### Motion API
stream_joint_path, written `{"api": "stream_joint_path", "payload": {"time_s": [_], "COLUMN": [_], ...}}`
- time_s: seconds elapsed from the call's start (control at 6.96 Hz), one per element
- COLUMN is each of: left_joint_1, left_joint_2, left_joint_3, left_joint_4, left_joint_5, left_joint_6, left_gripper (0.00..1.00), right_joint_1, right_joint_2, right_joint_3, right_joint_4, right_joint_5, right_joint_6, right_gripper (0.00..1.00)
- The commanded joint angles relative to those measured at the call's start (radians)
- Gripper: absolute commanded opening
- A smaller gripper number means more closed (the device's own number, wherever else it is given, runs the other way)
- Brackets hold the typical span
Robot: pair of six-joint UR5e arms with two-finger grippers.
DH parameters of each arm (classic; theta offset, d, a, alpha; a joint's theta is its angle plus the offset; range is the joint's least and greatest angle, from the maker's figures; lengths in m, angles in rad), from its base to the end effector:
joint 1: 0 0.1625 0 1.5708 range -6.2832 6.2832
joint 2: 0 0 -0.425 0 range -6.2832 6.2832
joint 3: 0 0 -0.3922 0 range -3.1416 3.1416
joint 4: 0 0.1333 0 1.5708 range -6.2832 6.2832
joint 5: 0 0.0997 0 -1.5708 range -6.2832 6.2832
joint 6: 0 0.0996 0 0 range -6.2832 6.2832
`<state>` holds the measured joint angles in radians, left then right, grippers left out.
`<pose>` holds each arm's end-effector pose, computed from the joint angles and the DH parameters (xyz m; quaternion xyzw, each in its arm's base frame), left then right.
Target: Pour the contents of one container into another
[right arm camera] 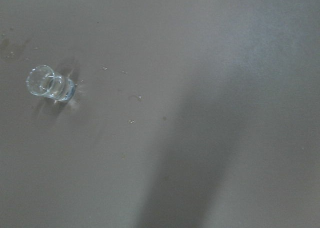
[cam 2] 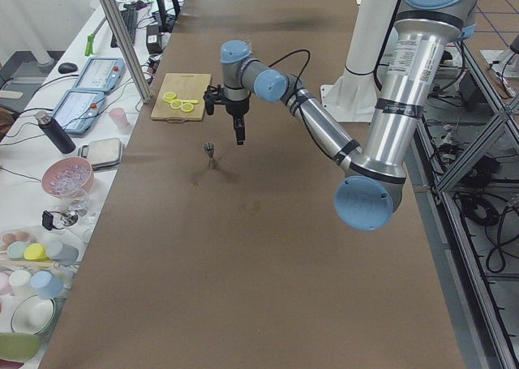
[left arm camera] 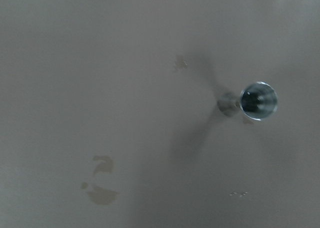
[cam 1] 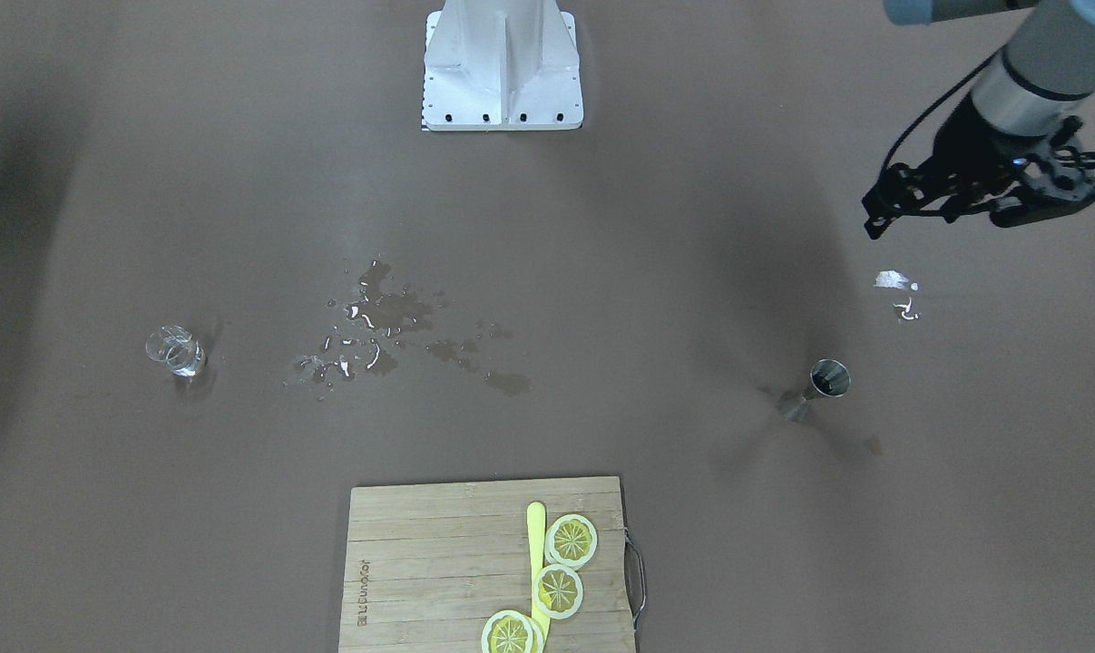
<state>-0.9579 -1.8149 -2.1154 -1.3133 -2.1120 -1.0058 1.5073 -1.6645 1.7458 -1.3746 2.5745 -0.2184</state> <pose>0.2253 -0.4630 0.3198 -0.0122 0.3611 -0.1127 0.9256 0.0199 -0.4639 0.5779 0.1577 -0.4656 -0.1878 0.8503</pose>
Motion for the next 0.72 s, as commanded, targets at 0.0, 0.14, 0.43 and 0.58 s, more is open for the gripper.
{"api": "stream_joint_path", "payload": {"time_s": [0.0, 0.14, 0.43, 0.58], "left_joint_1": [0.265, 0.315, 0.327, 0.333], "left_joint_2": [0.000, 0.065, 0.252, 0.267], "left_joint_3": [-0.093, -0.091, 0.007, 0.065], "left_joint_4": [-0.048, -0.178, -0.608, -0.715], "left_joint_5": [0.235, 0.350, 0.499, 0.558], "left_joint_6": [-0.312, -0.379, -0.367, -0.366], "left_gripper": [0.99, 0.99, 0.99, 0.99], "right_joint_1": [-0.022, -0.032, -0.050, -0.053], "right_joint_2": [-0.026, -0.058, -0.106, -0.125], "right_joint_3": [0.042, 0.091, 0.132, 0.126], "right_joint_4": [0.040, 0.058, 0.145, 0.240], "right_joint_5": [0.013, 0.010, 0.006, 0.010], "right_joint_6": [-0.008, -0.027, -0.103, -0.137], "right_gripper": [1.00, 1.00, 1.00, 1.00]}}
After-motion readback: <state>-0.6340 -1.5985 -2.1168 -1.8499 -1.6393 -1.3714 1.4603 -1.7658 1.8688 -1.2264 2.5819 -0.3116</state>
